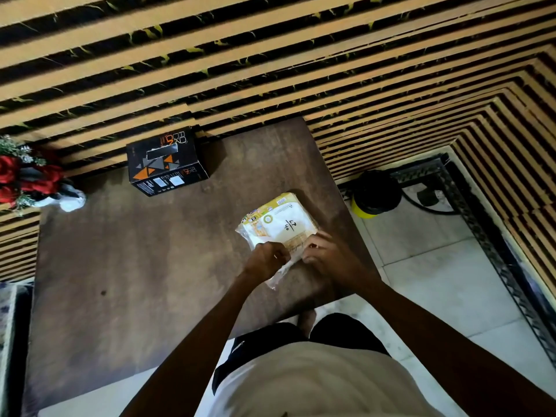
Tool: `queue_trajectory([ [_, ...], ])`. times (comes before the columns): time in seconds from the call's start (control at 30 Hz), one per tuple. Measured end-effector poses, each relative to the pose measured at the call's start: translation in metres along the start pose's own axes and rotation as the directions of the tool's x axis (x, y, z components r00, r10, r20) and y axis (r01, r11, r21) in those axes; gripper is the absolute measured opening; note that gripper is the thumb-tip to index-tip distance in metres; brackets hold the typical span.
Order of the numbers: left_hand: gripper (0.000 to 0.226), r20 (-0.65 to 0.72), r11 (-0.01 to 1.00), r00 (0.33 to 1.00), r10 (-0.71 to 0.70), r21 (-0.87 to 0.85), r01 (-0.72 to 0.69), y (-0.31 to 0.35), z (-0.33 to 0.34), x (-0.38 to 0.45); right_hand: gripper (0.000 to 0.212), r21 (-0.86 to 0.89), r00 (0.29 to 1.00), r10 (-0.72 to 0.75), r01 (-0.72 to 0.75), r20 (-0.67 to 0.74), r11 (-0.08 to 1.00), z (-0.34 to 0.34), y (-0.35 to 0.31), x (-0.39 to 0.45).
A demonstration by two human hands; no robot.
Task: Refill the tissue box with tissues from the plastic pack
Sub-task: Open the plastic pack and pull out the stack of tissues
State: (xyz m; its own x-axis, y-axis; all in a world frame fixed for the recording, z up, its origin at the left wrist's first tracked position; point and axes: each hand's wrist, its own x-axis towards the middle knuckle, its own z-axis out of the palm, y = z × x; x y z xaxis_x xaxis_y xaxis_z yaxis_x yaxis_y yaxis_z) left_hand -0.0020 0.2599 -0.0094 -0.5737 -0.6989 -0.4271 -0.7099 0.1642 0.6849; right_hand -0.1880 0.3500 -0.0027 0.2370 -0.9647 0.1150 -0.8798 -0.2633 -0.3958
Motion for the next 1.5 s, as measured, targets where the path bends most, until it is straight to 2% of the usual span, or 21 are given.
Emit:
queue_trajectory([
  [0.1,0.010,-0.077,0.998,0.996,-0.036,-0.063,0.031,0.004,0.000,-0.002,0.008,-0.071,0.999,-0.026,0.029,0.045,0.997,0.004,0.002,-0.008],
  [0.27,0.012,-0.247,0.984,0.962,-0.118,-0.158,0.080,0.011,-0.002,0.000,0.016,-0.164,0.982,0.069,-0.040,0.175,0.986,0.009,-0.001,-0.025],
  [0.33,0.010,-0.233,0.975,0.964,-0.126,-0.208,0.077,0.015,-0.003,-0.001,0.021,-0.178,0.917,0.201,-0.147,0.344,0.973,0.010,0.000,-0.026],
  [0.4,0.010,-0.207,0.965,0.970,-0.130,-0.251,0.075,0.018,-0.003,-0.001,0.029,-0.198,0.800,0.331,-0.266,0.500,0.943,0.009,-0.002,-0.026],
  [0.57,0.012,-0.165,0.952,0.974,-0.152,-0.290,0.100,0.031,0.004,-0.006,0.027,-0.217,0.912,0.289,-0.231,0.292,0.948,0.004,-0.011,-0.025],
  [0.63,0.012,-0.157,0.951,0.976,-0.152,-0.293,0.101,0.036,0.007,-0.008,0.036,-0.151,0.915,0.297,-0.264,0.273,0.953,0.007,-0.013,-0.024],
  [0.7,0.010,-0.154,0.950,0.976,-0.152,-0.296,0.101,0.039,0.008,-0.008,0.050,0.019,0.893,0.381,-0.396,0.239,0.918,0.011,-0.015,-0.019],
  [0.73,0.010,-0.151,0.950,0.977,-0.149,-0.298,0.099,0.040,0.009,-0.008,0.049,0.133,0.845,0.483,-0.519,0.229,0.844,0.016,-0.017,-0.016],
  [0.77,0.010,-0.147,0.949,0.978,-0.147,-0.299,0.098,0.041,0.010,-0.008,0.041,0.248,0.751,0.611,-0.659,0.249,0.710,0.024,-0.016,-0.013],
  [0.8,0.010,-0.142,0.948,0.979,-0.146,-0.303,0.097,0.042,0.011,-0.008,0.030,0.393,0.632,0.724,-0.762,0.277,0.514,0.032,-0.014,-0.009],
  [0.87,0.009,-0.143,0.949,0.981,-0.134,-0.302,0.086,0.044,0.014,-0.008,0.025,0.630,0.406,0.805,-0.775,0.432,0.053,0.054,-0.008,-0.002],
  [0.9,0.008,-0.149,0.953,0.981,-0.124,-0.293,0.076,0.046,0.016,-0.008,0.029,0.684,0.341,0.795,-0.719,0.502,-0.123,0.064,-0.004,0.000],
  [0.97,0.009,-0.147,0.964,0.983,-0.107,-0.258,0.067,0.048,0.018,-0.007,0.025,0.724,0.276,0.792,-0.632,0.545,-0.278,0.075,0.003,0.005],
  [1.03,0.010,-0.124,0.976,0.989,-0.086,-0.208,0.059,0.048,0.019,-0.007,0.011,0.717,0.212,0.772,-0.570,0.599,-0.400,0.071,0.004,0.009],
  [1.13,0.010,-0.048,0.988,0.998,-0.033,-0.153,0.025,0.046,0.014,-0.005,0.028,0.696,0.212,0.719,-0.528,0.662,-0.486,0.070,0.009,0.015],
  [1.2,0.017,0.014,0.991,1.000,-0.017,-0.131,0.018,0.042,0.008,-0.001,0.025,0.689,0.228,0.697,-0.525,0.680,-0.500,0.066,0.010,0.018],
  [1.23,0.019,0.003,0.993,1.000,-0.018,-0.118,0.018,0.039,0.004,0.002,0.022,0.695,0.241,0.691,-0.511,0.681,-0.506,0.067,0.013,0.019],
  [1.3,0.022,-0.124,0.999,0.992,-0.023,-0.036,0.018,0.025,-0.005,0.010,0.017,0.715,0.298,0.678,-0.501,0.672,-0.488,0.060,0.010,0.020],
  [1.37,0.041,-0.204,0.996,0.978,-0.047,0.070,0.062,0.007,-0.016,0.015,0.014,0.726,0.340,0.656,-0.465,0.674,-0.506,0.055,0.008,0.023],
  [1.43,0.055,-0.160,0.992,0.979,-0.122,0.023,0.127,-0.006,-0.022,0.016,0.021,0.736,0.377,0.634,-0.391,0.675,-0.552,0.053,0.007,0.027],
  [1.5,0.054,-0.099,0.989,0.984,-0.147,-0.022,0.145,-0.014,-0.022,0.016,0.032,0.729,0.423,0.595,-0.358,0.684,-0.583,0.053,0.006,0.032],
])
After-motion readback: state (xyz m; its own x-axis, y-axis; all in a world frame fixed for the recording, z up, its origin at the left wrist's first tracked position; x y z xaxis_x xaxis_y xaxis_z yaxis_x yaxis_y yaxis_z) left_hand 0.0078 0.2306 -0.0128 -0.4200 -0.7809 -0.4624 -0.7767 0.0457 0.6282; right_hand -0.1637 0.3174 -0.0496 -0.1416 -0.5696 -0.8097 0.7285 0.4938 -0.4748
